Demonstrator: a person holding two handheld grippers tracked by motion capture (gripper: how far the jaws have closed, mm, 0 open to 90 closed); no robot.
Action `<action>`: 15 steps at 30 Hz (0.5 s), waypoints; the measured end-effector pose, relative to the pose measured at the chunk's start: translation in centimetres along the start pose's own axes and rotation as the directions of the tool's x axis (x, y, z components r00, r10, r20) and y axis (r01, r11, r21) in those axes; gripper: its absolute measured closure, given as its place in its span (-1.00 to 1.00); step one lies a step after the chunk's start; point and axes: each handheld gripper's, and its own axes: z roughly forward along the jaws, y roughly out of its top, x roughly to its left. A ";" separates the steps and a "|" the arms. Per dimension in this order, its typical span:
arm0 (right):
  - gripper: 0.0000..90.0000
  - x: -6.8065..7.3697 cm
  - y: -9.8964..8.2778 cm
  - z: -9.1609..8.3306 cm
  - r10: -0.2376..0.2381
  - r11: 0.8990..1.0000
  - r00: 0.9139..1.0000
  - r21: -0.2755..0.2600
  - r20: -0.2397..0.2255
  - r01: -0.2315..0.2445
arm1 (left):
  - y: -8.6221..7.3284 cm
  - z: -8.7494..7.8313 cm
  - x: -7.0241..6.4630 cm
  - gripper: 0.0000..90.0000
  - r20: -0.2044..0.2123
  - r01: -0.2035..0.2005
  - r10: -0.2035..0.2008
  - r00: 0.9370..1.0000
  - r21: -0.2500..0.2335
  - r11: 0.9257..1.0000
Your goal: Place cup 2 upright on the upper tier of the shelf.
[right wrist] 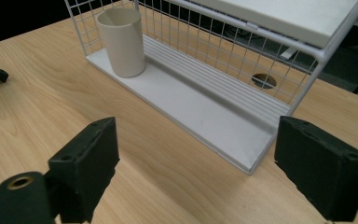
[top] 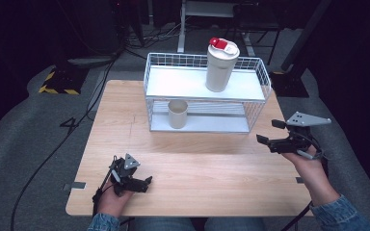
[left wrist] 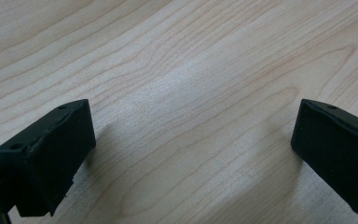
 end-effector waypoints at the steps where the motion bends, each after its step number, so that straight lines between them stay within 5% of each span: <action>1: -0.67 0.0 -0.3 -0.1 0.004 1.000 1.000 -0.003 -0.004 -0.004 | 0.0 0.0 0.0 -0.99 0.000 0.000 0.000 1.000 0.000 1.000; 6: -0.67 0.0 -3.0 -0.2 0.053 0.999 0.999 -0.007 -0.006 -0.053 | 0.0 0.0 0.0 -0.99 0.000 0.000 0.000 1.000 0.000 1.000; 15: -0.66 0.2 -6.8 0.2 0.062 0.997 0.998 0.040 -0.028 -0.061 | 0.0 0.0 0.0 -1.00 -0.001 -0.001 0.001 1.000 0.001 1.000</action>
